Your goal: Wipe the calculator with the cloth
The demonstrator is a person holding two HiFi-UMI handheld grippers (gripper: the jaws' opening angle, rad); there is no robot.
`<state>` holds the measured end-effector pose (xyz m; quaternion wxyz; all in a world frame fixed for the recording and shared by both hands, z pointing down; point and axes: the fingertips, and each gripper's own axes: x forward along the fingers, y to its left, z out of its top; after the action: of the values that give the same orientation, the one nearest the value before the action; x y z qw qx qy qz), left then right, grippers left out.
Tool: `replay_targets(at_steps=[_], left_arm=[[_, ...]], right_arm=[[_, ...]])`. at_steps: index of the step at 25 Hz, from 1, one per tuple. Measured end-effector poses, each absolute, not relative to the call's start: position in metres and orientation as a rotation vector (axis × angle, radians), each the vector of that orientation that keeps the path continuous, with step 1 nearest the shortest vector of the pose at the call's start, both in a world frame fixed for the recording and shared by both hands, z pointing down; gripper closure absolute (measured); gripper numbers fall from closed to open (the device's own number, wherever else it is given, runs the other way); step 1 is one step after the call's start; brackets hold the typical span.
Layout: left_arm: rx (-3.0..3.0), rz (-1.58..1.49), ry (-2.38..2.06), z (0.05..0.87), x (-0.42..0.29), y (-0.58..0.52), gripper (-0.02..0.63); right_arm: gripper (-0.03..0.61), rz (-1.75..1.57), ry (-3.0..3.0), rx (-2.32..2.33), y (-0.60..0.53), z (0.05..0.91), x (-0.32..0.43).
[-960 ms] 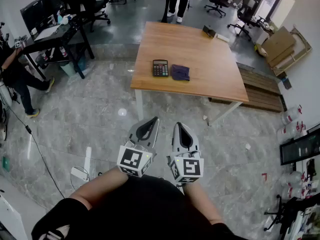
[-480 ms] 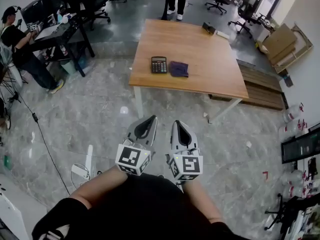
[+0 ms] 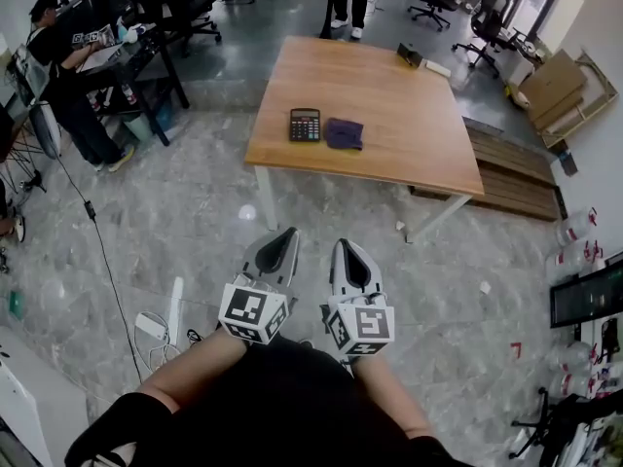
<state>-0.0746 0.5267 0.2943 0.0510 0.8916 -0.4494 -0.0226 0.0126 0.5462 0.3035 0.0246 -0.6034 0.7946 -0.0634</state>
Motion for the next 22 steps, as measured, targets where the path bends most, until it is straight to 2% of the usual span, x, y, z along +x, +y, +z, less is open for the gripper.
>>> replay_targets(at_steps=[11,22], left_arm=[[2.686,-0.026,-1.402,0.313,-0.083,0.43,0.606],[2.731,-0.065,-1.311,0.316,-0.091,0.254,0.606]], right_arm=[[0.563,-0.17,2.445,-1.974,0.455,0.323,0.05],[0.563,-0.108,2.44,-1.986,0.274,0.313,0.017]])
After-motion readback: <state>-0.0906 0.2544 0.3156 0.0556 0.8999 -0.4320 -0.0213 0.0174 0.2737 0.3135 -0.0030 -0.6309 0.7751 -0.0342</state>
